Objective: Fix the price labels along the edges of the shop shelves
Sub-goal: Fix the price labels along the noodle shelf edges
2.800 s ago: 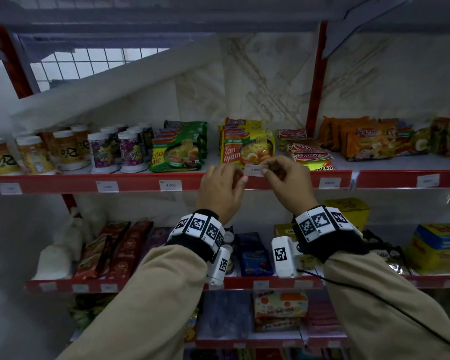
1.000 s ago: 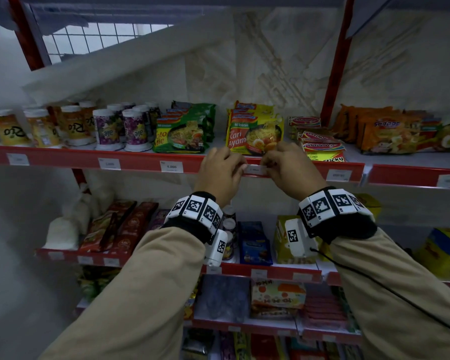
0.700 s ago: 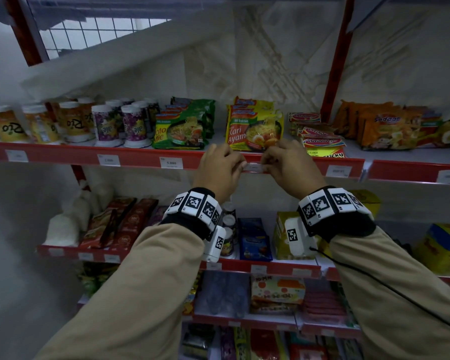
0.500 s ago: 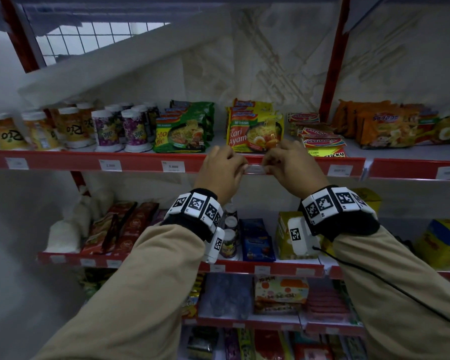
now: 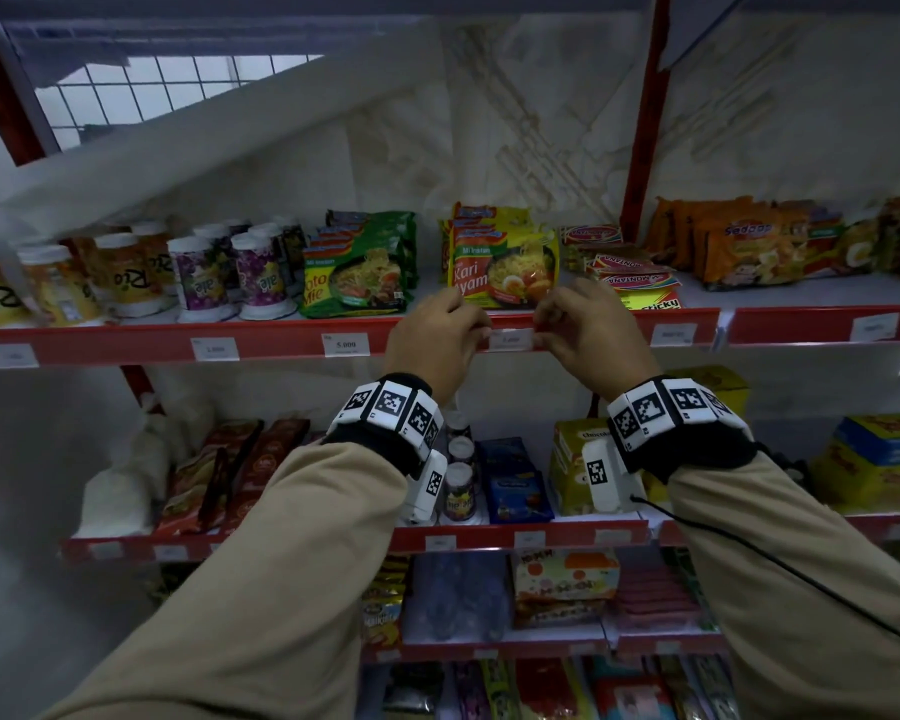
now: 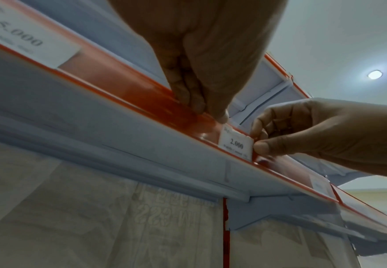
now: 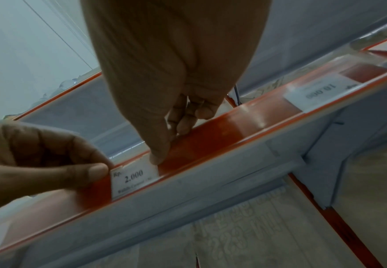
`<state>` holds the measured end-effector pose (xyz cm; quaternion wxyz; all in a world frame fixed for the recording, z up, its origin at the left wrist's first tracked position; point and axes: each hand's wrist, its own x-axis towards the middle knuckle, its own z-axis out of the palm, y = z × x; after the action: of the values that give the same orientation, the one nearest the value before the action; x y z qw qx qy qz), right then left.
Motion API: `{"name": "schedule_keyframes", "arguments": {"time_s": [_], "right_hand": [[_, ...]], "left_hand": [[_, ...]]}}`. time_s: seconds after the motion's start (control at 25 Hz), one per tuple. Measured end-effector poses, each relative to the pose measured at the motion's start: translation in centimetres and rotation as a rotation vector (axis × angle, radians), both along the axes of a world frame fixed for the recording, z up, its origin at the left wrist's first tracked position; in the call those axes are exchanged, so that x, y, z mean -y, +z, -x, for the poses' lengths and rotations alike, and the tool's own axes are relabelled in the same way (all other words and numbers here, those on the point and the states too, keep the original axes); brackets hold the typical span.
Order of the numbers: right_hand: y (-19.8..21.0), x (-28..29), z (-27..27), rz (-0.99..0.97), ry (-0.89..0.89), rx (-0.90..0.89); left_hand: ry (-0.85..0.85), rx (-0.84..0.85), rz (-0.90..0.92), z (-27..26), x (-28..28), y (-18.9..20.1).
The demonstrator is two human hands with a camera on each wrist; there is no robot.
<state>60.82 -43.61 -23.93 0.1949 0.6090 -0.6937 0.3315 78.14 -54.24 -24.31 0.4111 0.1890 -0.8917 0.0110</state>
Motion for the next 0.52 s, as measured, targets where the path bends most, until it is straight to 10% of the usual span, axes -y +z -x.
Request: {"name": "schedule_keyframes", "arguments": {"time_s": [0.52], "right_hand": [[-0.6, -6.2, 5.4, 0.040, -0.358, -0.072]], "left_hand": [[0.041, 0.085, 0.211, 5.5, -3.6, 1.1]]}}
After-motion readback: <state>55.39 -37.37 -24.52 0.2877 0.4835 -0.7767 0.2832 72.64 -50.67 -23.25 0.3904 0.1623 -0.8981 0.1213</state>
